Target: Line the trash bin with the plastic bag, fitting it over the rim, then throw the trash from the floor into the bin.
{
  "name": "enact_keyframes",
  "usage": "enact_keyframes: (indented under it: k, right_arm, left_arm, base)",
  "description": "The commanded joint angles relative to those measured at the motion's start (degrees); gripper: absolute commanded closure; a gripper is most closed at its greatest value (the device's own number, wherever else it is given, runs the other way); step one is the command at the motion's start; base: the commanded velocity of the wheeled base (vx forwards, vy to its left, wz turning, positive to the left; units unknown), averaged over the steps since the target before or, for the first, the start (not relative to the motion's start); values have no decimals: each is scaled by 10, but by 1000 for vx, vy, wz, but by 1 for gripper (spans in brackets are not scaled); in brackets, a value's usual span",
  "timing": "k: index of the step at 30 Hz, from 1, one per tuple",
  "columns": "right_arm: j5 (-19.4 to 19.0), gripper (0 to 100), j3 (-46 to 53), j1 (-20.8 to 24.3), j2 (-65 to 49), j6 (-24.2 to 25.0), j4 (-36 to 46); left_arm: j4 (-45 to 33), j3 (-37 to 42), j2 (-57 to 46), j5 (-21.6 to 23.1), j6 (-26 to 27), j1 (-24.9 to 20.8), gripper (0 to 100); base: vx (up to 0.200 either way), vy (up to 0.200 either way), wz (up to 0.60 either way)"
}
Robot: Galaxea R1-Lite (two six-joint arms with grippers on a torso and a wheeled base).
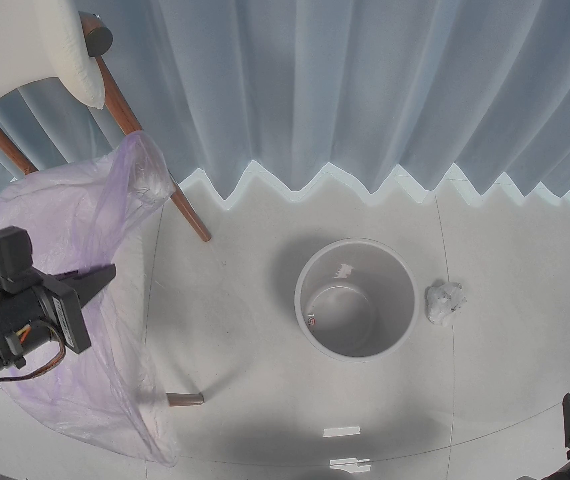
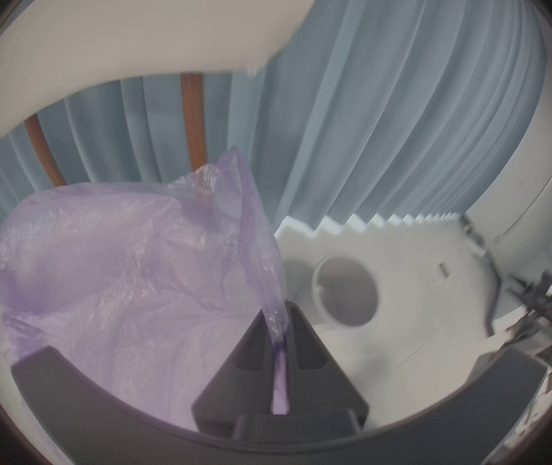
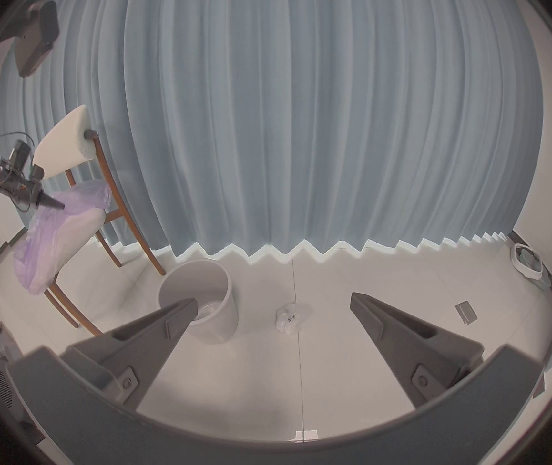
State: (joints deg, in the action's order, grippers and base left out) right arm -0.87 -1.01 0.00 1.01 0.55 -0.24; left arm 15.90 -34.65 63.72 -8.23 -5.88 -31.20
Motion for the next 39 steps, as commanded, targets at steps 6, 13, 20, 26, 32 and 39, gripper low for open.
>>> enact_keyframes:
  k: [6,13,20,26,32,39]
  right_arm:
    - [1,0,10,0,-10,1,0]
    - [3,0,10,0,-10,1,0]
    - [3,0,10,0,-10,3,0]
    - [9,0,10,0,-10,11,0]
    - [10,0,10,0,-10,12,0]
    - [10,0,10,0,-10,11,0]
  left_arm:
    - [124,3,-33,135,-64,-4,100]
    - [121,-24,-32,278,-107,-19,100]
    - [128,-59,-18,417,-123,-26,100]
    - [160,-95,18,446,-175,-30,100]
    - [207,-172,85,437,-230,-28,100]
    - [202,-187,126,419,-235,-20,100]
  base:
    - [0,0,0]
    - [0,0,0]
    - [0,0,0]
    - [0,0,0]
    - [0,0,0]
    - [0,0,0]
